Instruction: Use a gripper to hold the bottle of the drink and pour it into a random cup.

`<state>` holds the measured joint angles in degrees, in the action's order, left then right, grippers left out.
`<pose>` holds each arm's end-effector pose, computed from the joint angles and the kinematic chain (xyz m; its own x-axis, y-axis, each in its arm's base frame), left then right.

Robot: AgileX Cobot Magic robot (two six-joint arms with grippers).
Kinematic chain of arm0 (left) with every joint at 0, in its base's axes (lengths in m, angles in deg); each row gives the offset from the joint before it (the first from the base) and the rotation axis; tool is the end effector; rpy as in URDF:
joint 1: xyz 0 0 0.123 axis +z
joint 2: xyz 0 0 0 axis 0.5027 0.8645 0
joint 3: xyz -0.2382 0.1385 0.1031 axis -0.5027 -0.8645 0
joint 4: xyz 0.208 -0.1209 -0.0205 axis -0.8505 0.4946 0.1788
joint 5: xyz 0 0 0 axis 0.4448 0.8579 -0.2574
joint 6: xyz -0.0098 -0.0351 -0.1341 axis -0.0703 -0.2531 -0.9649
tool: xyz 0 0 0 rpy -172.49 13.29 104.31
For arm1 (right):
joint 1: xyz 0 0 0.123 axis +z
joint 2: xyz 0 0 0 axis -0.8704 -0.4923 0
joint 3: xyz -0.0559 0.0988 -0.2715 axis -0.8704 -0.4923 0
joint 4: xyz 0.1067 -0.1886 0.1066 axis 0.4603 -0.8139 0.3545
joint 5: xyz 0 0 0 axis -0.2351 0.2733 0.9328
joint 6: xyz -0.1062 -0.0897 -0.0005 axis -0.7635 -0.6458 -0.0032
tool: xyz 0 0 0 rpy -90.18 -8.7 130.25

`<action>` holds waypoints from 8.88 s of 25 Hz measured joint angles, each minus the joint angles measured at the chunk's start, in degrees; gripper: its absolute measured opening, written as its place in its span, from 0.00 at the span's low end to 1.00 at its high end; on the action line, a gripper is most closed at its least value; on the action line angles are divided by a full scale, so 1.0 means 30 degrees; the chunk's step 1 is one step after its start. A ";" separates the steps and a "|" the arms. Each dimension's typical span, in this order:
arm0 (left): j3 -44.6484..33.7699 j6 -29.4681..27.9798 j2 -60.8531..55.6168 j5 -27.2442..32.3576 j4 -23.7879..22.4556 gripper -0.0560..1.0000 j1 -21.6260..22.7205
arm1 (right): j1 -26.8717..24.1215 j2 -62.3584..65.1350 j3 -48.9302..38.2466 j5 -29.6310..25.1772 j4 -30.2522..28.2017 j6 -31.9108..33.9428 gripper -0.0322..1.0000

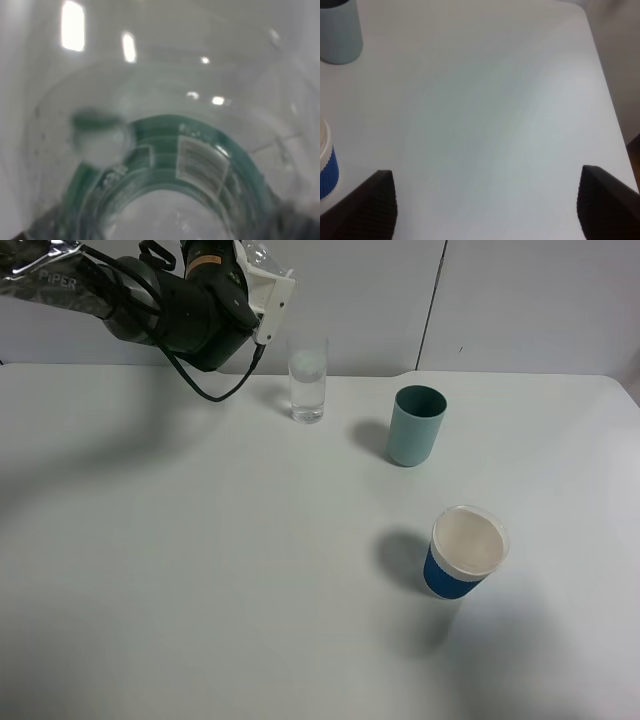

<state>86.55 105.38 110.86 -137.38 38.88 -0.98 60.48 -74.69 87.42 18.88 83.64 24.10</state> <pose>0.4798 -0.1749 0.2467 -0.2888 0.8788 0.3798 -0.0361 -0.4064 0.9130 0.0191 -0.0050 0.2480 -0.4645 -0.1191 -0.8775 -0.0234 0.9922 -0.1223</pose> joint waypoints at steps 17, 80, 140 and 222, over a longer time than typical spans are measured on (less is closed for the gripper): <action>0.0000 0.0000 0.0000 -0.0058 -0.2047 0.57 0.0000 | 0.0000 0.0000 0.0000 0.0000 0.0000 0.0000 0.75; -1.1018 -4.9567 -1.5269 1.7860 -1.7394 0.57 0.1009 | 0.0000 0.0000 0.0000 0.0045 0.0000 0.0000 0.75; -1.9858 -5.2929 -0.2768 -0.1530 -2.2615 0.57 0.3550 | 0.0000 0.0000 0.0000 0.0045 0.0000 0.0000 0.75; -2.5936 -5.2415 -1.6994 0.4071 -1.6793 0.82 0.3550 | 0.0000 0.0000 0.0000 0.0045 0.0000 0.0000 0.75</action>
<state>8.74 -51.86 59.88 -125.17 -11.50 9.67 60.48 -74.69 87.42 19.02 83.64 24.10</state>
